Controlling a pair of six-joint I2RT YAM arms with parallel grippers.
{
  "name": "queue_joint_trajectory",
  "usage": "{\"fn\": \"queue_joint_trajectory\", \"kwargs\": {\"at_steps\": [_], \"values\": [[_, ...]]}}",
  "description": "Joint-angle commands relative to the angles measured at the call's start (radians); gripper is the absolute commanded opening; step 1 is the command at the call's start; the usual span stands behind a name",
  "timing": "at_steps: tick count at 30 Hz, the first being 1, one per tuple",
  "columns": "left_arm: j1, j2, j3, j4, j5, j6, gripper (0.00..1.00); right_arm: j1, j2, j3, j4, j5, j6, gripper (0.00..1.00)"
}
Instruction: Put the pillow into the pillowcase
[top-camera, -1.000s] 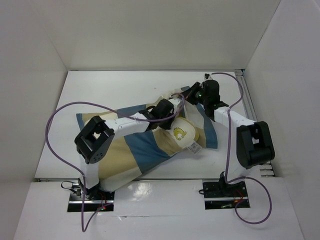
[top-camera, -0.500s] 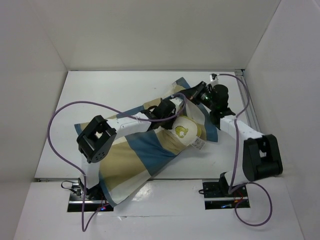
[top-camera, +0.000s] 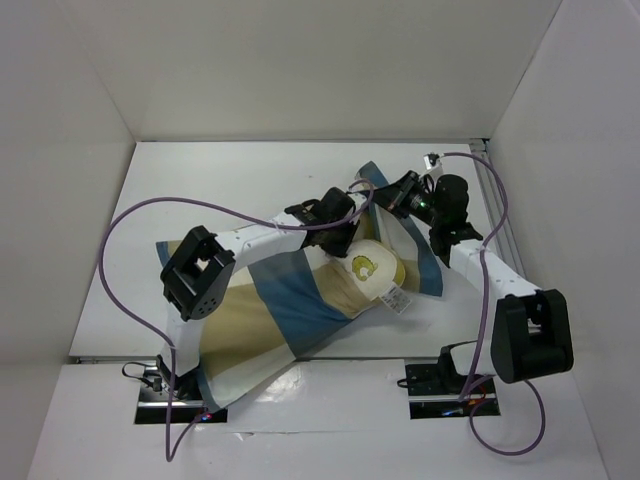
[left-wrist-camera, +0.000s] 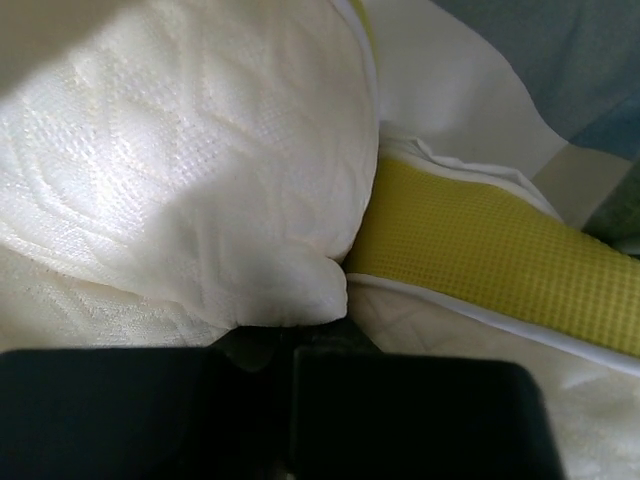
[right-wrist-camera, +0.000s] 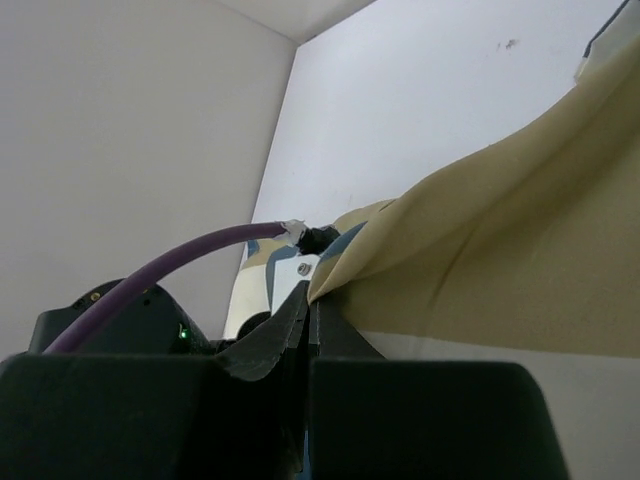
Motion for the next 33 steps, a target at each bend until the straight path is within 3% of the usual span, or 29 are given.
{"fn": "queue_joint_trajectory", "kwargs": {"at_steps": [1,7,14,25,33], "values": [[-0.007,0.004,0.003,-0.258,0.044,0.039,0.00,0.009,0.012,0.037,0.019,-0.125,-0.025,0.00],[-0.007,-0.069,-0.042,-0.257,0.030,0.028,0.00,0.048,0.161,0.127,-0.217,-0.209,-0.182,0.00],[-0.007,-0.080,-0.083,-0.226,0.071,0.037,0.00,0.043,0.097,0.073,-0.216,-0.203,-0.216,0.00],[-0.070,-0.247,-0.314,-0.162,0.104,0.113,0.00,-0.073,0.053,0.055,-0.078,-0.237,-0.095,0.00],[-0.081,-0.316,-0.396,-0.077,0.090,0.068,0.00,-0.073,0.052,0.109,-0.118,-0.285,-0.142,0.00]]}}
